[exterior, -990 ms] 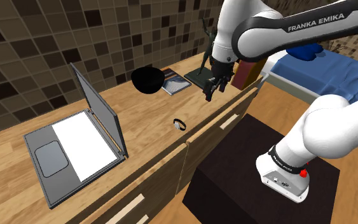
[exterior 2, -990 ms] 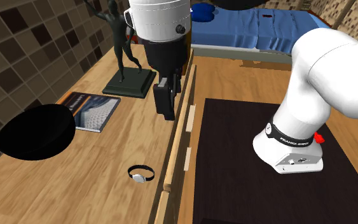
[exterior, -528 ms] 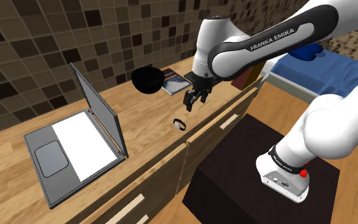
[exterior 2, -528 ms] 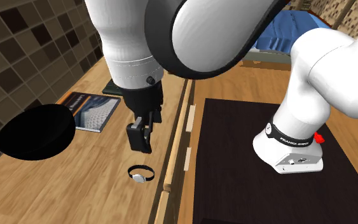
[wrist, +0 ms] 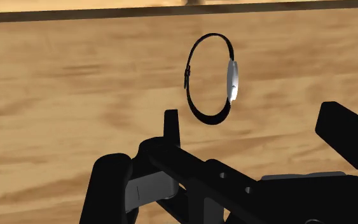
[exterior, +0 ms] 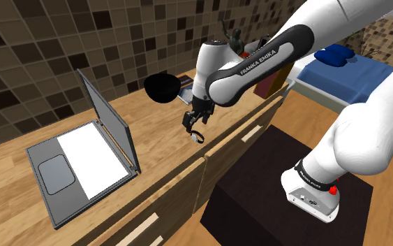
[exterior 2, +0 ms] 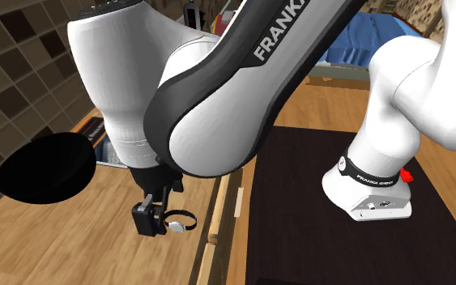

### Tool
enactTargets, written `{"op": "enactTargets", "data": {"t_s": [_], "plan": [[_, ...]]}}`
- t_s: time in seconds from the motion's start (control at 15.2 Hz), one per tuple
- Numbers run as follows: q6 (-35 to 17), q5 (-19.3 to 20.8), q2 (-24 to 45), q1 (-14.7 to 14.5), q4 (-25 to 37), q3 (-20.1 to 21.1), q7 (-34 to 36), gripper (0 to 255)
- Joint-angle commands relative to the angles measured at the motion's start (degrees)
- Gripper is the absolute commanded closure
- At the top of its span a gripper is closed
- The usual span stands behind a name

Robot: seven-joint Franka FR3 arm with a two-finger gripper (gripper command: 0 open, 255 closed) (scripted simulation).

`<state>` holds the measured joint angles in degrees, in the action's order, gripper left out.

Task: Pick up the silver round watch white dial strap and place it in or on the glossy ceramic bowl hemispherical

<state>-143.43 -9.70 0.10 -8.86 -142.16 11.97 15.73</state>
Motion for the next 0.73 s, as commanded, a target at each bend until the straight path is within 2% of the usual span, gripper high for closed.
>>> {"op": "enactTargets", "data": {"t_s": [0.0, 0.33, 0.66], "plan": [[-1.77, 0.04, 1.62, -0.18, 0.01, 0.18, 0.25, 0], [-5.53, 0.44, 5.01, -0.44, -0.33, 0.3, 0.55, 0], [-5.53, 0.44, 5.01, -0.44, -0.33, 0.29, 0.55, 0]]}}
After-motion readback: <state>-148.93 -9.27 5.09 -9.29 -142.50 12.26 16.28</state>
